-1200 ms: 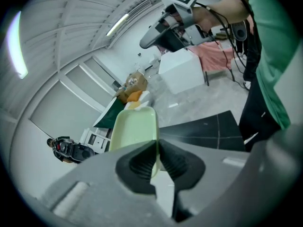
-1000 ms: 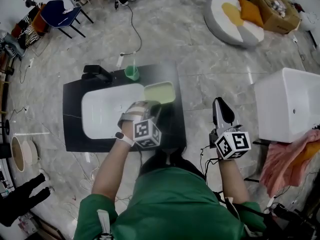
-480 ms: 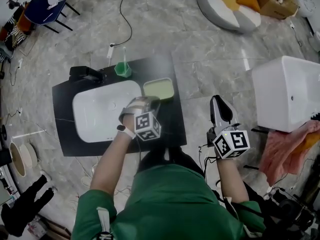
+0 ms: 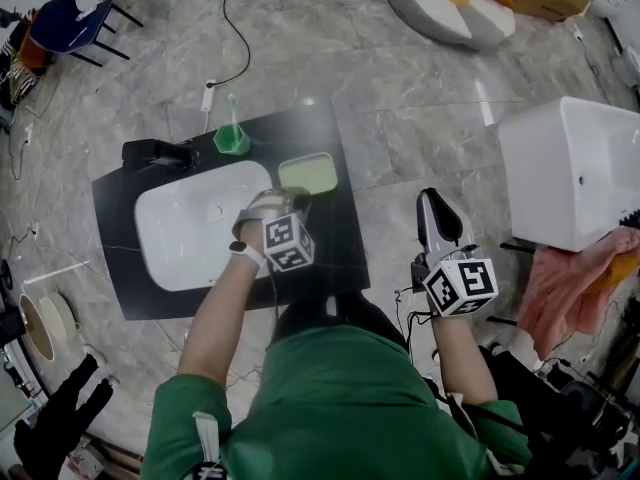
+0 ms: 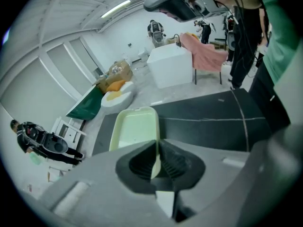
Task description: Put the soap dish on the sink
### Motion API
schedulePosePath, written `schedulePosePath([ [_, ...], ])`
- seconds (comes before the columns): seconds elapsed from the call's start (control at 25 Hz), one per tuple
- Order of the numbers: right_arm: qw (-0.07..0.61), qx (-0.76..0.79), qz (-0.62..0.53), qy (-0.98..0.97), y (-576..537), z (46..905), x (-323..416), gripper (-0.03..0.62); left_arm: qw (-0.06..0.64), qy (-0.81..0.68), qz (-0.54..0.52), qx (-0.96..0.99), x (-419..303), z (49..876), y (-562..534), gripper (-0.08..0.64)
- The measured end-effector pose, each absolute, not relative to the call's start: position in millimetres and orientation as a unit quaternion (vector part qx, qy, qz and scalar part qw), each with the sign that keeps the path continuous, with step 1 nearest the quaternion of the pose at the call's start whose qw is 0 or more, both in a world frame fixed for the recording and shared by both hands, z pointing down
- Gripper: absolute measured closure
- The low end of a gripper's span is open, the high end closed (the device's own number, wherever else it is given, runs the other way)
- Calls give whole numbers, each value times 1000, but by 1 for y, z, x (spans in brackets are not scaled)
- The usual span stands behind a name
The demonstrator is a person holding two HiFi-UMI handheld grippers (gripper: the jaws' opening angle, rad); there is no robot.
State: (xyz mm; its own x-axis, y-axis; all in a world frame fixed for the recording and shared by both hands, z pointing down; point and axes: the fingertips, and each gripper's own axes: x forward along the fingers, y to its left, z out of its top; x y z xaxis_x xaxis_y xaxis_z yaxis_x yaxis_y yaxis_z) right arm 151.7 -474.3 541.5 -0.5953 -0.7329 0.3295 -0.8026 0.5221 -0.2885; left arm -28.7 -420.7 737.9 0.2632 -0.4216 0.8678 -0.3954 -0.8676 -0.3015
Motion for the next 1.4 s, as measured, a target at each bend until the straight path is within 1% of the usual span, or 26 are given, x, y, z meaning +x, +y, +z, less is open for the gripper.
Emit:
schedulePosePath([
  [0.44,83,436,214,-870,-475,542,146,560,1,239,-568,-788,-37,755,-419,529],
  [0.56,82,435,212,-871,-475,540,147,560,4,253,-568,-783,-41,751,-420,499],
  [0.68,79,435,210,-872,-475,537,146,560,-3,279,-556,-783,-44,741,-420,494],
  [0.96,68,429,194,-880,-472,516,143,560,-37,393,-464,-793,-52,667,-424,494],
  [1.12,62,424,180,-885,-457,496,137,560,-38,459,-395,-795,-60,604,-418,497],
  [1.24,54,420,160,-892,-452,478,128,560,-34,510,-331,-793,-68,555,-416,512],
  [1.4,42,415,136,-899,-443,455,125,560,-34,553,-254,-793,-72,499,-405,517],
])
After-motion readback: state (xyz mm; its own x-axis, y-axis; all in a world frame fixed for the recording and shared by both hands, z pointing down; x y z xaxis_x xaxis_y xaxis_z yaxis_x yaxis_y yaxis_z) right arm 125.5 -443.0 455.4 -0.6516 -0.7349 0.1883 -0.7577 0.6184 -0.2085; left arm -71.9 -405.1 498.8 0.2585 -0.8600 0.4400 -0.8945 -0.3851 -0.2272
